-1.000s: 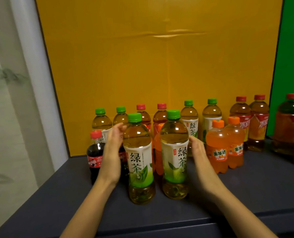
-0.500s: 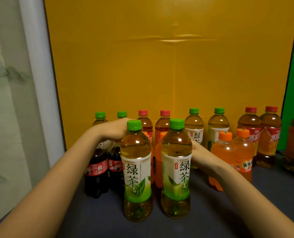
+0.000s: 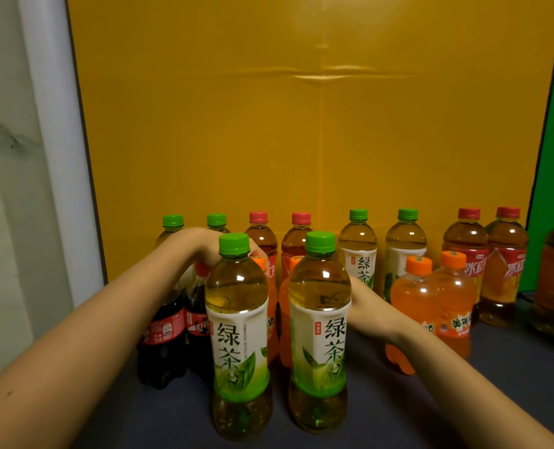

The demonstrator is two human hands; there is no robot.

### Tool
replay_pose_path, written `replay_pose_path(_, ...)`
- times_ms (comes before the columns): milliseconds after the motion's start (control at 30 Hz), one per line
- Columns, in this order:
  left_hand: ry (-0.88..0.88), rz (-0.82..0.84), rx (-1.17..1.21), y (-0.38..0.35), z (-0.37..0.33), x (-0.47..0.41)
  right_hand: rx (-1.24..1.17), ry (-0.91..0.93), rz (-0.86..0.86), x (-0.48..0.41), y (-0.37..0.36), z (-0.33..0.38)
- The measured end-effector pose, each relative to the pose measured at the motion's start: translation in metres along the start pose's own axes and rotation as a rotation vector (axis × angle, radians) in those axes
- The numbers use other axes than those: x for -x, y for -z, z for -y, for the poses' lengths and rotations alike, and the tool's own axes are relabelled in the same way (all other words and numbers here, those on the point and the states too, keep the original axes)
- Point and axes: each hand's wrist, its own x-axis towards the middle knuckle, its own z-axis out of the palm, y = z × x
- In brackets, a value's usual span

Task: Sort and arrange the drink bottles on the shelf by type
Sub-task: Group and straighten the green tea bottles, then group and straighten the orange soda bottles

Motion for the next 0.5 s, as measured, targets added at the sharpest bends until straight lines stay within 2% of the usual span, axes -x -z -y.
replay_pose_path(100,-0.124,-0.057,0.022,-0.002,0.0,0.004,0.024,-0.001,0.002,0.0,0.0,-0.004)
replay_pose_path(167,-0.201,-0.06,0.163,-0.003,0.002,0.005,0.004,-0.006,-0.008,0.002,0.003,-0.008)
replay_pose_path(267,-0.421,-0.168,0.373,-0.001,0.004,0.016,-0.045,-0.009,-0.05,0.007,0.008,-0.006)
replay_pose_path(367,-0.458,-0.257,0.479,0.005,0.009,0.017,-0.061,-0.005,-0.147,0.013,0.014,0.002)
replay_pose_path(500,-0.474,-0.409,0.771,0.016,0.006,0.024,-0.031,0.02,-0.283,0.02,0.024,0.019)
